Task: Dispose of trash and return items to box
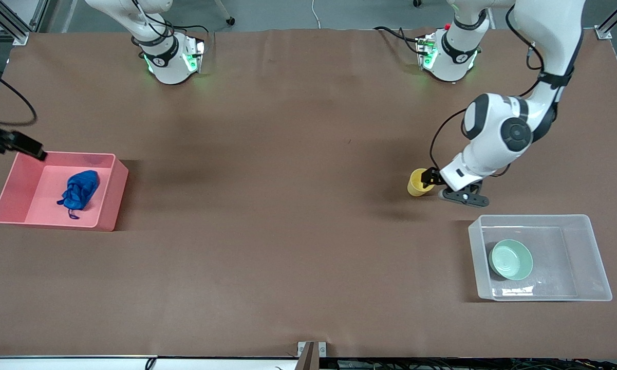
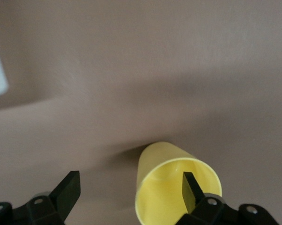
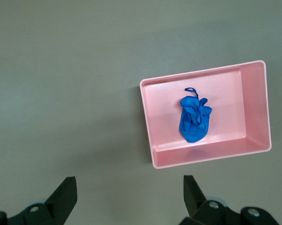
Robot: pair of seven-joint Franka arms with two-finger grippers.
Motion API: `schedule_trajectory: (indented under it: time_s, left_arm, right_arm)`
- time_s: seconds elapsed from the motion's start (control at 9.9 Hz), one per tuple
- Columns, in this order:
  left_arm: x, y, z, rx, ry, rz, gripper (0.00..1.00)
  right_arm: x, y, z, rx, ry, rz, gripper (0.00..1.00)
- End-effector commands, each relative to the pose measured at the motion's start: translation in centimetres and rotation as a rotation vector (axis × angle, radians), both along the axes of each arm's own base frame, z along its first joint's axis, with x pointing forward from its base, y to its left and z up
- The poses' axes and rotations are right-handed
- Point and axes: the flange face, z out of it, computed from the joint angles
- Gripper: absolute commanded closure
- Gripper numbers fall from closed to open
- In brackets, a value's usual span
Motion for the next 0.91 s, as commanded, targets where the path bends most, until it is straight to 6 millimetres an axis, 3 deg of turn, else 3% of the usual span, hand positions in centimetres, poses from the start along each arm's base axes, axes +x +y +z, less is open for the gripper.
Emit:
schedule_trajectory:
  time_s: [0.0,0.1,0.3,0.51,0.71,0.81]
  left_arm:
    - [-1.3,-0.7,-3.2,0.012,0.038,-0.036,0.82]
    - [-1.1,-0.7,-3.2,0.011,0.037,-0.035,1.00]
    - [-0.9,-0.7,-2.0,0.011,0.017,-0.048,1.00]
    - [-0.9,-0.6,-1.2,0.015,0.016,-0.051,1.00]
    - [-0.1,0.1,1.7,0.021,-0.014,-0.066,1.00]
    - [1.4,1.1,3.6,0.020,-0.049,-0.062,1.00]
  right_arm:
    - [0.3,-0.1,4.2,0.021,0.038,-0.025,0.00]
    - [0.4,0.1,4.0,0.020,0.040,-0.025,0.00]
    - [0.5,0.3,3.0,0.027,0.038,-0.018,0.00]
    - [-1.3,1.8,4.4,0.024,0.024,0.020,0.00]
    - [-1.1,2.2,5.7,0.000,0.000,0.055,0.00]
    - [-1.1,2.4,6.1,-0.041,-0.004,0.082,0.00]
